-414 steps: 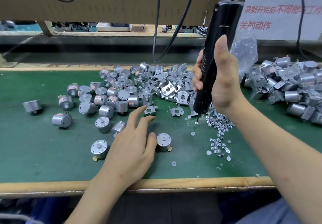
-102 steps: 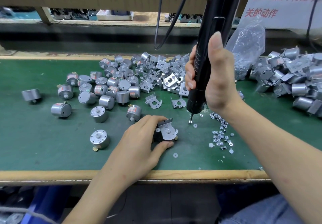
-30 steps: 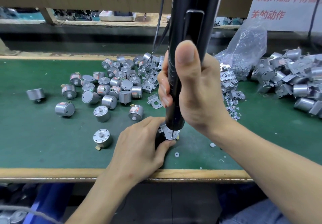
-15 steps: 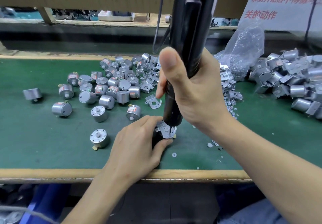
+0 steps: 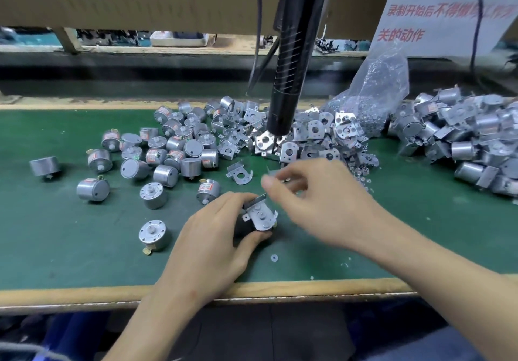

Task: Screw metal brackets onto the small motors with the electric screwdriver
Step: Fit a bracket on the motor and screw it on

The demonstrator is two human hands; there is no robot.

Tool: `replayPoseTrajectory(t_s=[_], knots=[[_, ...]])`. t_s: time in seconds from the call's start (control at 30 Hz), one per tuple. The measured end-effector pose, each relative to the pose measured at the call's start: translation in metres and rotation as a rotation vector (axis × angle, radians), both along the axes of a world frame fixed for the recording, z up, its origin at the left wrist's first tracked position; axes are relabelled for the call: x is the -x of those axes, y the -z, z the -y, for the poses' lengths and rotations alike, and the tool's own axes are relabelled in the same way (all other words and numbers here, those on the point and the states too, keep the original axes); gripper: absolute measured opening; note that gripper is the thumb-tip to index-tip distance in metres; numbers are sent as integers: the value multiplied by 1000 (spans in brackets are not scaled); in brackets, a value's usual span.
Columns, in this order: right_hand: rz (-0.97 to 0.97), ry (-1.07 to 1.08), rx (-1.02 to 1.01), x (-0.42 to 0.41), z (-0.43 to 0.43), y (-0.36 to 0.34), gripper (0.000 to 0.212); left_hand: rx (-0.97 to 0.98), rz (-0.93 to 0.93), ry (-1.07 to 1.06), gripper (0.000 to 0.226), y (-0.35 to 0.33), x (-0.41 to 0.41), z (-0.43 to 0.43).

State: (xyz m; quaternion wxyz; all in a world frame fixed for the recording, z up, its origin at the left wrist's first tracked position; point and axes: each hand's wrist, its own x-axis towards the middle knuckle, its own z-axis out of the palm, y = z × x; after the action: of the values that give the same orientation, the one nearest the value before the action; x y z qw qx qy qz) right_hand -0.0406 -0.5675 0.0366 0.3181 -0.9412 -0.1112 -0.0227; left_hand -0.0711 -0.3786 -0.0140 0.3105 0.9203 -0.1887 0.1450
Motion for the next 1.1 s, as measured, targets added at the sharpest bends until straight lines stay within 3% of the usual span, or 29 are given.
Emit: replayPoseTrajectory(t_s=[0.07,0.17,0.27,0.47,0.53,0.63,0.77,0.83,0.9,1.1], knots=[[-121,-112,-109,11,0,11,43,47,58,-4,43,-2,1,0],[-379,-167,-437,24,0,24,31,80,131,13,49,-2,3,0],[-425,-132,-676,25,6,20,29,90,189,13,55,0,1,0],[-317,194,-1181,-20,76,-25,14,-149,94,-325,79,11,-8,-3],[-256,362,-1348,-37,109,-35,16,-231,46,-395,73,15,-9,-2],[-136,562,-1641,-53,154,-47,18,-206,77,-428,54,19,-12,-1],[136,620,-2036,-57,196,-54,43,-175,98,-379,44,18,-15,0],[165,589,-2054,-57,198,-54,57,-142,93,-363,38,18,-14,1],[146,562,-1957,-58,187,-54,58,-104,80,-364,35,17,-13,1],[109,309,-1136,-59,118,-57,54,-46,22,-425,38,12,-10,4]])
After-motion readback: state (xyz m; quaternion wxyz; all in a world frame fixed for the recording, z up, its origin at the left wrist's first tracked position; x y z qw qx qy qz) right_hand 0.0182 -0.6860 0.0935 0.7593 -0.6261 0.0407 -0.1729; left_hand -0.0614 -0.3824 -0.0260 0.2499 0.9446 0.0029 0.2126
